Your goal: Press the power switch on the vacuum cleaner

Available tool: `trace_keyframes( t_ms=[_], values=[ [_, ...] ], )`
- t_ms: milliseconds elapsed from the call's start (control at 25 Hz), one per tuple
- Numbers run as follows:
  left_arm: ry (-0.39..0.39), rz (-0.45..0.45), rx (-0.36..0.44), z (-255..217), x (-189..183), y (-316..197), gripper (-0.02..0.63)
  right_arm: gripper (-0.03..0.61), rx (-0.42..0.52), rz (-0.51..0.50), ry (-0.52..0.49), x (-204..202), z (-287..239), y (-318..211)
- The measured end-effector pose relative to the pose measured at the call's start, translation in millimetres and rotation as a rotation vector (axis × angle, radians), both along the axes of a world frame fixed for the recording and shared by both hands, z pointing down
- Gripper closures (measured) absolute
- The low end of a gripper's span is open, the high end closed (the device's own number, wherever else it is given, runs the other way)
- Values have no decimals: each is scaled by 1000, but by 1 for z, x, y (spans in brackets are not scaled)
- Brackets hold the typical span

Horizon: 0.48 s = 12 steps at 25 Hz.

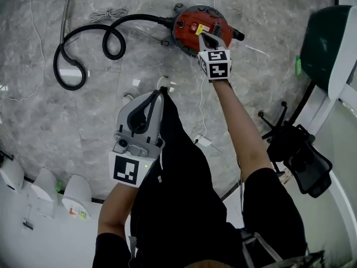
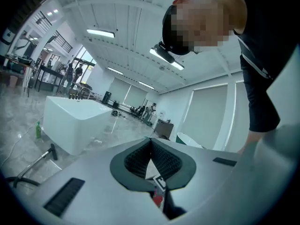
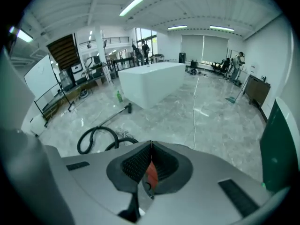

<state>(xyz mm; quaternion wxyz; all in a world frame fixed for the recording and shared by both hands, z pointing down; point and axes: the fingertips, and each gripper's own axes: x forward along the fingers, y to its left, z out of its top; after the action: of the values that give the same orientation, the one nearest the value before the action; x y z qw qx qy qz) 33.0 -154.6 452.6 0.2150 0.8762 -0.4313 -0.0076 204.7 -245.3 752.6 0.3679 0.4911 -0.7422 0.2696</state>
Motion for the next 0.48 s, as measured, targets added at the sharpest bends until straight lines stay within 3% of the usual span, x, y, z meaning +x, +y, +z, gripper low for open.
trace_keyframes(
  t_ms=[280, 480],
  values=[
    [9, 59, 49, -42, -5, 25, 599, 560, 141, 72, -101, -22, -139, 56],
    [96, 81, 71, -100, -3, 60, 598, 560, 267, 71, -150, -63, -258, 112]
  ],
)
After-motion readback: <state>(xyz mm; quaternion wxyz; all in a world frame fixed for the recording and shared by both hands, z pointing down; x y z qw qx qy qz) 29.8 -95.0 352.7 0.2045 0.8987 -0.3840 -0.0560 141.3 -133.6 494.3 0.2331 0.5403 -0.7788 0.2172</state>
